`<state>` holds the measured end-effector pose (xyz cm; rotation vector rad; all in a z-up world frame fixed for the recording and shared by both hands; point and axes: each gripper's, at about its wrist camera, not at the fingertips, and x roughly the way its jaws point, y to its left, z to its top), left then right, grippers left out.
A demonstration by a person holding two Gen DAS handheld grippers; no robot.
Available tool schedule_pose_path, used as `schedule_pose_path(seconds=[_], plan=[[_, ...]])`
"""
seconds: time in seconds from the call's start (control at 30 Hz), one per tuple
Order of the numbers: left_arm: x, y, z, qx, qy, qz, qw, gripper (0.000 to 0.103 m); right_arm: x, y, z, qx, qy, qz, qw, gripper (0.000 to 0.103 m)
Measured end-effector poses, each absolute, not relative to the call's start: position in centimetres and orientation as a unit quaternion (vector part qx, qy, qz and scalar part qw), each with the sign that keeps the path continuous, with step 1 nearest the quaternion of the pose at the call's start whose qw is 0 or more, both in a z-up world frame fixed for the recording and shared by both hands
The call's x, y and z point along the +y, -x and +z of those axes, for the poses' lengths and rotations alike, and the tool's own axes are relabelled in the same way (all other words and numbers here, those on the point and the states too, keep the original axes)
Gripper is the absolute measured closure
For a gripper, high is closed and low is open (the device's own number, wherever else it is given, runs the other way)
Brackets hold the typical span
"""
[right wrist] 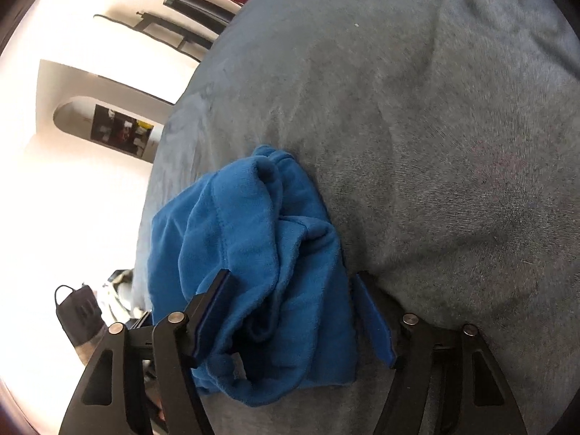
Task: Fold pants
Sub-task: 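Close the left tool on the bundle while the right tool grips its other side, then lift and carry the bundle with both tools onto the navy clothes stack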
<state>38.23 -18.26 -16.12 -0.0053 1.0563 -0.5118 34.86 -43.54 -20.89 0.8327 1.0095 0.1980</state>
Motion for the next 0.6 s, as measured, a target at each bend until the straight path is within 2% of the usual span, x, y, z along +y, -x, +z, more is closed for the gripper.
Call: schedule_pose_path(seconds=[0.03,0.1,0.2,0.37,0.6], plan=[[-18.2,-38.2,-16.0,0.503,0.016,-0.256,0.825,0.045,-43.3,-34.9,-20.6,0.467,-0.384,0.091,0.791,0.044],[-18.1,-38.2,-15.7,0.509,0.027,-0.254,0.822,0.055,-42.7,-34.9,-19.9,0.467,-0.378,0.084,0.795,0.049],[-17.9,-38.1,-14.6,0.510,0.040,-0.253,0.821,0.064,-42.0,-34.8,-18.9,0.462,-0.365,0.078,0.805,0.058],[-17.7,-37.2,-12.7,0.496,0.041,-0.254,0.829,0.068,-41.8,-33.4,-16.6,0.440,-0.354,0.063,0.823,0.066],[-16.4,-35.5,-9.6,0.473,0.041,-0.260,0.841,0.068,-40.3,-31.0,-12.5,0.408,-0.320,0.055,0.853,0.069]])
